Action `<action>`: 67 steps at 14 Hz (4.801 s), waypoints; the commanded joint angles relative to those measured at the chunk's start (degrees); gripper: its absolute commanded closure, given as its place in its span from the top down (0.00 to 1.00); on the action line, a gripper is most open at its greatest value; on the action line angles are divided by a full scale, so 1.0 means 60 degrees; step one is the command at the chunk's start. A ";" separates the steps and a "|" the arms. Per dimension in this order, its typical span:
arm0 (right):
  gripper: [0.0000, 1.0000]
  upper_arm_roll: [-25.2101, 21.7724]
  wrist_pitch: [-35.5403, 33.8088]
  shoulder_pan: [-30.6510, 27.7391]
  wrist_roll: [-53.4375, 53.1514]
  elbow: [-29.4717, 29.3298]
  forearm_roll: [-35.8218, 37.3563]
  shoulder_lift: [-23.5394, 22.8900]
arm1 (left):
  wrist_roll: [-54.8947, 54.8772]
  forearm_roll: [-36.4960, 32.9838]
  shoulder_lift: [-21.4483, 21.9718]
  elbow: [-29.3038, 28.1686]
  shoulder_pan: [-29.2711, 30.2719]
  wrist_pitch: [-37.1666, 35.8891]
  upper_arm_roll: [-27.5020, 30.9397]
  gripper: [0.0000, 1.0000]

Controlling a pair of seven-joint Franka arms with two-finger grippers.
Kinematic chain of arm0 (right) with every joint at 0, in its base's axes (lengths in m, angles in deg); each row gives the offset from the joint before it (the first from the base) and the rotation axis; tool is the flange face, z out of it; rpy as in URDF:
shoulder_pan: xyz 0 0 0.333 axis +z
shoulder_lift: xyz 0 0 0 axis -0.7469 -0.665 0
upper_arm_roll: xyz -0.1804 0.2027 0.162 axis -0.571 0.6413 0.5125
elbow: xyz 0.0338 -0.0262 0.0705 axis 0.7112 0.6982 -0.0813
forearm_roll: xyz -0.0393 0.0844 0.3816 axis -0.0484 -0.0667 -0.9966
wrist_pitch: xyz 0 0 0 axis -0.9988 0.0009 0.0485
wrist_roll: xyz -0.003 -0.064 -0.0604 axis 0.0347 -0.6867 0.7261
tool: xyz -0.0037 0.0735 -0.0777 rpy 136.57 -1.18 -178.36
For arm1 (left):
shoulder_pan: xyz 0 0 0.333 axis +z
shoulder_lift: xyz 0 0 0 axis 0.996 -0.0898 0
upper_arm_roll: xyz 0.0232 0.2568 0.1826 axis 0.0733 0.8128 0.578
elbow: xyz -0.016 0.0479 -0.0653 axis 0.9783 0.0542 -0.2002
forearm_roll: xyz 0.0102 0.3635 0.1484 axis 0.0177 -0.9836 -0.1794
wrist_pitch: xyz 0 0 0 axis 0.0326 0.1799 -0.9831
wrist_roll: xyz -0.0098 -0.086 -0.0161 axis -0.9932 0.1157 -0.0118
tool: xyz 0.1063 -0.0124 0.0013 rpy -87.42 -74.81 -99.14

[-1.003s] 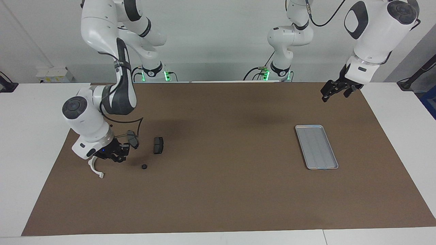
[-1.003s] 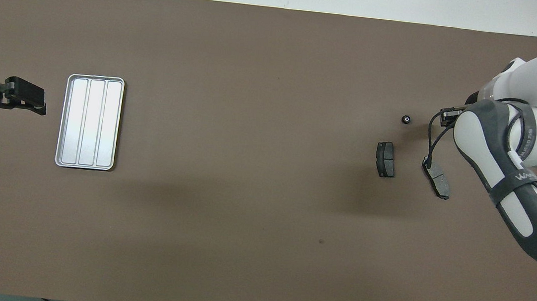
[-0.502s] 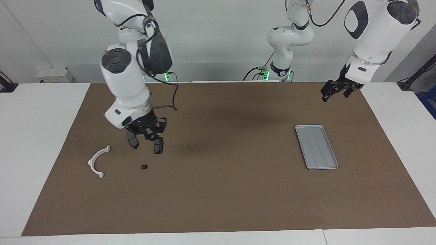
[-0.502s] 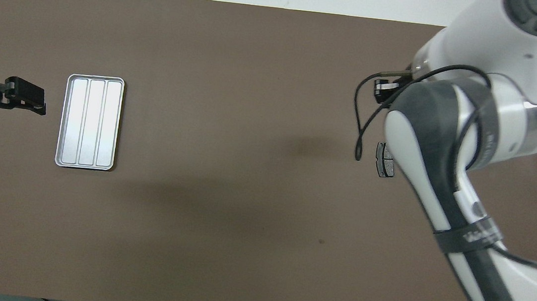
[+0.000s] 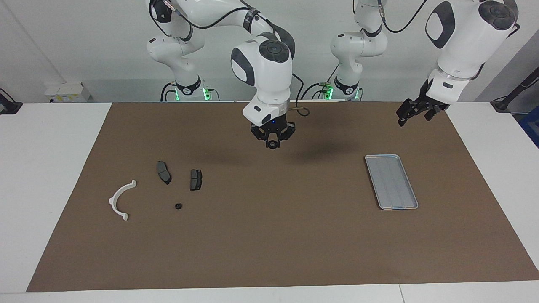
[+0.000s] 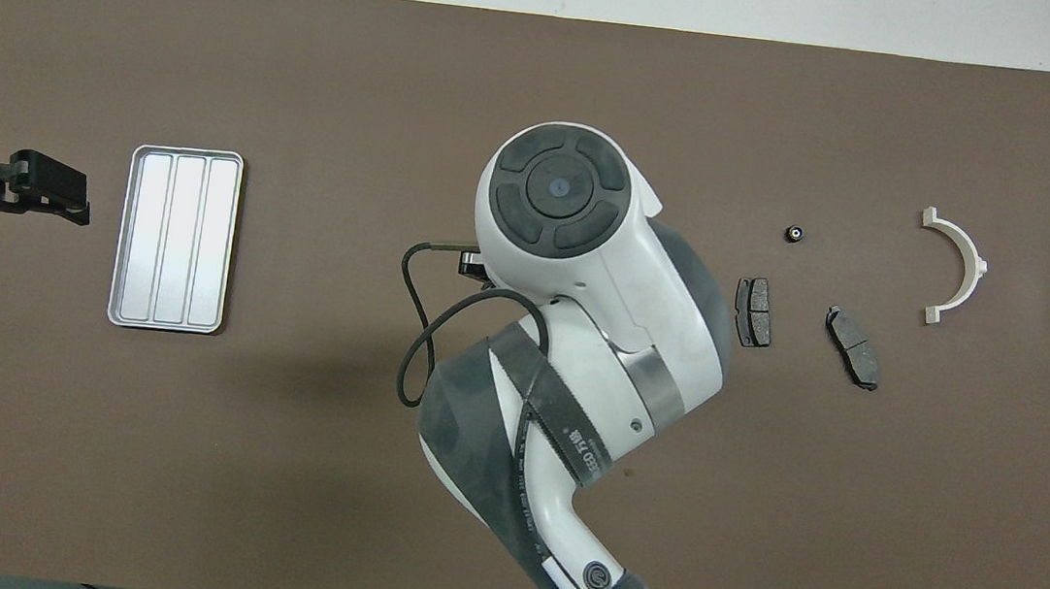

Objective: Pick bearing gear from pile to tray

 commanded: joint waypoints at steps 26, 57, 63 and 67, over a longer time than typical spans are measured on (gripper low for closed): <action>1.00 -0.0015 0.0311 -0.1191 0.0597 0.0514 -0.0173 -0.0220 | -0.0061 0.0097 0.0274 -0.0277 0.0009 -0.0021 -0.0042 1.00; 0.97 -0.0103 0.3875 -0.5296 0.7619 0.2674 -0.0306 -0.1083 | 0.8537 0.0009 -0.4427 -0.1024 -0.6304 0.6365 -0.0013 1.00; 0.79 -0.0103 0.4139 -0.5310 0.7633 0.2894 -0.0306 -0.1113 | 0.8816 0.0009 -0.4867 -0.0644 -0.6510 0.5926 0.0061 0.69; 0.00 -0.0117 0.3906 -0.5281 0.7677 0.2851 -0.0291 -0.1011 | 0.8874 -0.0005 -0.4867 -0.0629 -0.6466 0.5750 0.0061 0.00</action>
